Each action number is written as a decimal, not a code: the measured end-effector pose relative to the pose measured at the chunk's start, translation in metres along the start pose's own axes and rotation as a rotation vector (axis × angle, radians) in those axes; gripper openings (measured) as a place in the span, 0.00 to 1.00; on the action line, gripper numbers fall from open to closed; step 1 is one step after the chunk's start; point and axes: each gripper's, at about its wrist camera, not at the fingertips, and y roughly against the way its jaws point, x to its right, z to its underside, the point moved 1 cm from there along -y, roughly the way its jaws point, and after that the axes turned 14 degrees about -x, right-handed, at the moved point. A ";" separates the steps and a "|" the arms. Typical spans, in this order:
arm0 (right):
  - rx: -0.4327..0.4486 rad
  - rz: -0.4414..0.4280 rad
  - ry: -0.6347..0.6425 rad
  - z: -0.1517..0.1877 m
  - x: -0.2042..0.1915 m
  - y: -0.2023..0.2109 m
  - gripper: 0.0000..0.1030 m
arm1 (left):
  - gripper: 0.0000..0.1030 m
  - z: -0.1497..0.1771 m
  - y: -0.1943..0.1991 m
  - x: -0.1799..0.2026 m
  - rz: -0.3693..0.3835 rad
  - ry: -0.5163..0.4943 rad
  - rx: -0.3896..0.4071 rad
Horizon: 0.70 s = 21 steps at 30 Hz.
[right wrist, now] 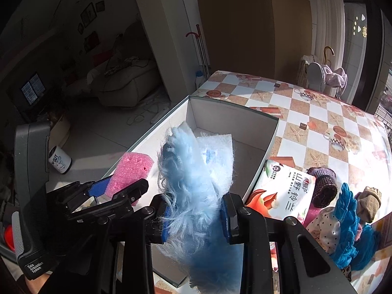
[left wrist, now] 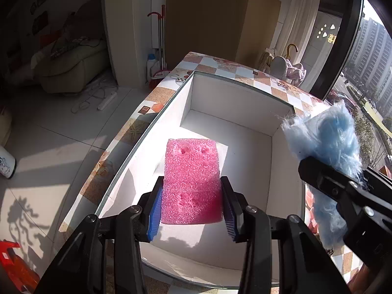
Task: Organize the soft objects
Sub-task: 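Open the left tool to drop the sponge into the box while the right tool releases the fluffy fabric there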
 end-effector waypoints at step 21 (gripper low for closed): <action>0.162 0.013 0.025 -0.095 0.000 0.051 0.69 | 0.77 -0.062 0.017 -0.004 0.001 0.017 0.030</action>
